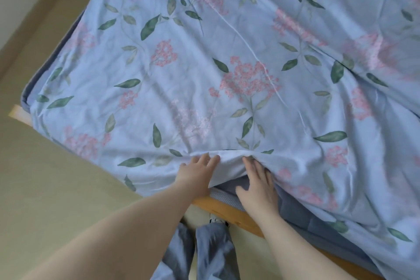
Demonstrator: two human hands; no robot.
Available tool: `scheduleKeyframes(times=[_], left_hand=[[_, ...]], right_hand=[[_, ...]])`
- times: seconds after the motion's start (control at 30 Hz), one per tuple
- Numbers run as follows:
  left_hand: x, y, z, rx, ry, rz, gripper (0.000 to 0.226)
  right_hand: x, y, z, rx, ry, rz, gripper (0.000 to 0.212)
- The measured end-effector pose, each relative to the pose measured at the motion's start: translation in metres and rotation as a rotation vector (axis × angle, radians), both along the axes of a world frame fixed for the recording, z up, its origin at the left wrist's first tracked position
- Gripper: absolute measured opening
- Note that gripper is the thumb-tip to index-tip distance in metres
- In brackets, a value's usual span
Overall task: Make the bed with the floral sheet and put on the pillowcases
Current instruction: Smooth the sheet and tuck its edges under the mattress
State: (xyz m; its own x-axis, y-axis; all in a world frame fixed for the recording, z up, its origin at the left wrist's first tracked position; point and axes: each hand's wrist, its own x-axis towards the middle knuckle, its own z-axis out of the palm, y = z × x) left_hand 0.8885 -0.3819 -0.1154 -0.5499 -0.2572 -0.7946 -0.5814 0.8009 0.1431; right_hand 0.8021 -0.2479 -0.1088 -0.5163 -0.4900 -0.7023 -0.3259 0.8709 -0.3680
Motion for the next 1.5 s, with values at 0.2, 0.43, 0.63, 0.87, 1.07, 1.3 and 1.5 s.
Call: scheduleKeyframes(times=[0.2, 0.43, 0.63, 0.87, 1.07, 1.3, 1.5], left_hand=[[-0.038, -0.046, 0.009, -0.098, 0.146, 0.223, 0.018], [-0.108, -0.08, 0.021, -0.548, 0.72, 0.44, 0.02], [-0.088, -0.03, -0.018, -0.16, 0.401, 0.214, 0.024], [-0.073, -0.029, -0.042, -0.133, 0.244, 0.213, 0.044], [-0.076, -0.019, -0.028, -0.409, 0.434, -0.033, 0.069], [-0.071, -0.018, -0.003, -0.391, 0.472, -0.184, 0.043], [-0.048, -0.03, 0.03, -0.392, 0.878, -0.228, 0.014]], right_hand=[[-0.003, 0.013, -0.014, 0.038, 0.03, -0.002, 0.023], [-0.02, 0.012, -0.026, 0.032, 0.431, -0.028, 0.05], [-0.048, -0.007, -0.038, 0.073, 0.5, -0.064, 0.07], [-0.085, -0.008, -0.061, 0.201, 0.384, 0.024, 0.034], [-0.071, -0.007, -0.053, -0.034, 0.023, -0.588, 0.02], [-0.062, 0.005, 0.007, -0.168, -0.331, -0.482, 0.03], [-0.036, 0.014, 0.048, 0.025, 0.06, -0.235, 0.013]])
